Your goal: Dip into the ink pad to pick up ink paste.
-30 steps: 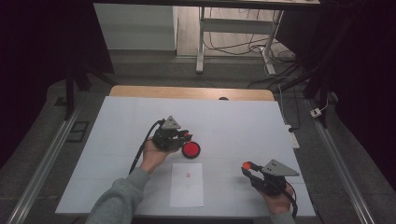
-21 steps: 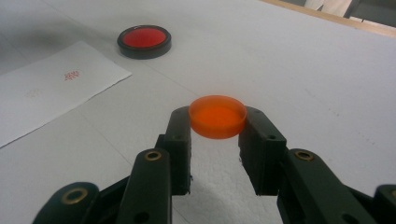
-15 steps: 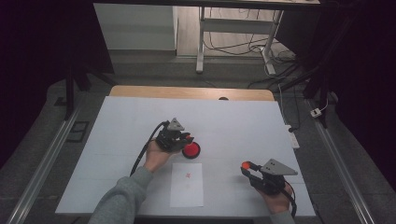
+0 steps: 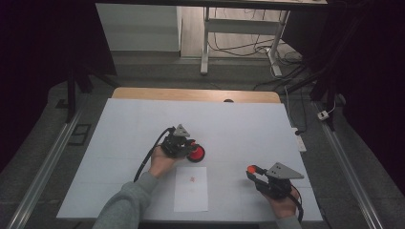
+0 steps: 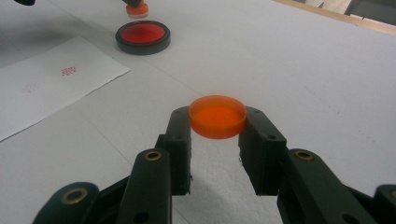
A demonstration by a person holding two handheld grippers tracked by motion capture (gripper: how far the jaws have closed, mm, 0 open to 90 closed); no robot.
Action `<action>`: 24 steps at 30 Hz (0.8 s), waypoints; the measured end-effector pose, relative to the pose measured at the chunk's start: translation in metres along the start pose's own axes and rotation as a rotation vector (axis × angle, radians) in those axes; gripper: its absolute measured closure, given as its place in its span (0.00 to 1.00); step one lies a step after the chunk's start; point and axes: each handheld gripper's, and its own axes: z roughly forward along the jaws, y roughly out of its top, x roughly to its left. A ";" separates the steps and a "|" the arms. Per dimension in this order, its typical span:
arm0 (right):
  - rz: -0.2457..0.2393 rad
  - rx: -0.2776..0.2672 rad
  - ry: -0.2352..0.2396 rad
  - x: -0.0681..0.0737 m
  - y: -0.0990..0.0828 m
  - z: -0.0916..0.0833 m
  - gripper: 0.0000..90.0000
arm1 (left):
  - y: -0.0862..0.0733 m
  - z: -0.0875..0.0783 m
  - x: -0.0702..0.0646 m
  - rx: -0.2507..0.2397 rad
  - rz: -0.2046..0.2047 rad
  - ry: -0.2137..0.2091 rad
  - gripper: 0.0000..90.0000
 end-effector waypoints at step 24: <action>0.001 0.011 0.016 0.001 -0.001 0.002 0.72 | -0.001 0.012 -0.004 0.025 0.016 0.001 0.81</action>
